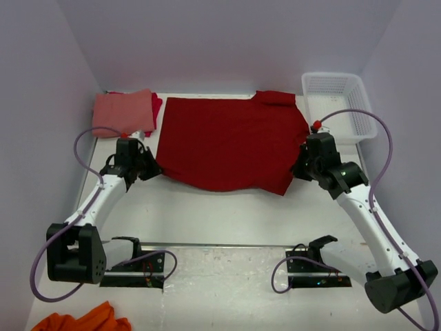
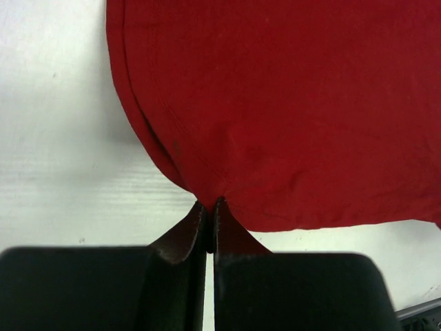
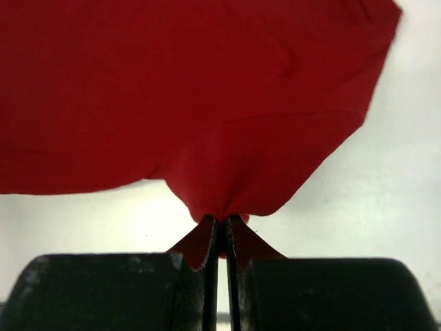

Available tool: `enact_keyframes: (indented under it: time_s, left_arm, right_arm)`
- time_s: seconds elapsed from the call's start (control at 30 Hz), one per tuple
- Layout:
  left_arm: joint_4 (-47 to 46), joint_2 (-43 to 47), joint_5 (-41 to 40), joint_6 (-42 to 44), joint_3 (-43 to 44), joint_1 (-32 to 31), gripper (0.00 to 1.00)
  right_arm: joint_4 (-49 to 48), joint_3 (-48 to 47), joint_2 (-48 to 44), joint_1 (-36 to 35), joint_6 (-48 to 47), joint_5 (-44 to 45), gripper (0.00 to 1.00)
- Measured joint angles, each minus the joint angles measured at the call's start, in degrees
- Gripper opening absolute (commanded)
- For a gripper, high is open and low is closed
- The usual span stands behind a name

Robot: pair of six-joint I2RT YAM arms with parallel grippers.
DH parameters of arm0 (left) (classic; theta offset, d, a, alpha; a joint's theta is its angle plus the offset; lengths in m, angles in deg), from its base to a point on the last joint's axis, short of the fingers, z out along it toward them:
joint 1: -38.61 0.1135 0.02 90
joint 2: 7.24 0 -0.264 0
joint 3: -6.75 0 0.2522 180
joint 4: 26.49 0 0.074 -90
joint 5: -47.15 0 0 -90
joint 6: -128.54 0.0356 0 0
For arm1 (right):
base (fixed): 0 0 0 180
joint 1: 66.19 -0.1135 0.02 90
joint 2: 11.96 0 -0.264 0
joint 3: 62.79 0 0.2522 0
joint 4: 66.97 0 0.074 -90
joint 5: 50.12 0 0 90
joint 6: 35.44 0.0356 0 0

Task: Fold and stack the t-shirts
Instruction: Flatten out the tshirt, then fold the flattened tshirt in 1/3 of the way

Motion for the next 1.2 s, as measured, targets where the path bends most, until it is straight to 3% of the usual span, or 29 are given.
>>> enact_keyframes:
  time_s: [0.3, 0.5, 0.97, 1.2]
  left_arm:
    - [9.4, 4.2, -5.4, -1.8, -3.7, 0.0, 0.00]
    - [12.6, 6.4, -7.5, -3.2, -3.7, 0.0, 0.00]
    - [12.7, -5.5, -9.9, -2.6, -1.3, 0.0, 0.00]
    - [12.7, -6.8, -9.9, -2.6, 0.7, 0.0, 0.00]
  right_arm:
    - [7.3, 11.4, -5.6, 0.0, 4.7, 0.7, 0.00]
    - [9.9, 12.0, -7.9, -0.5, 6.6, 0.8, 0.00]
    - [8.2, 7.3, 6.1, -0.3, 6.6, 2.1, 0.00]
    - [7.2, 6.9, 6.6, -0.3, 6.7, 2.0, 0.00]
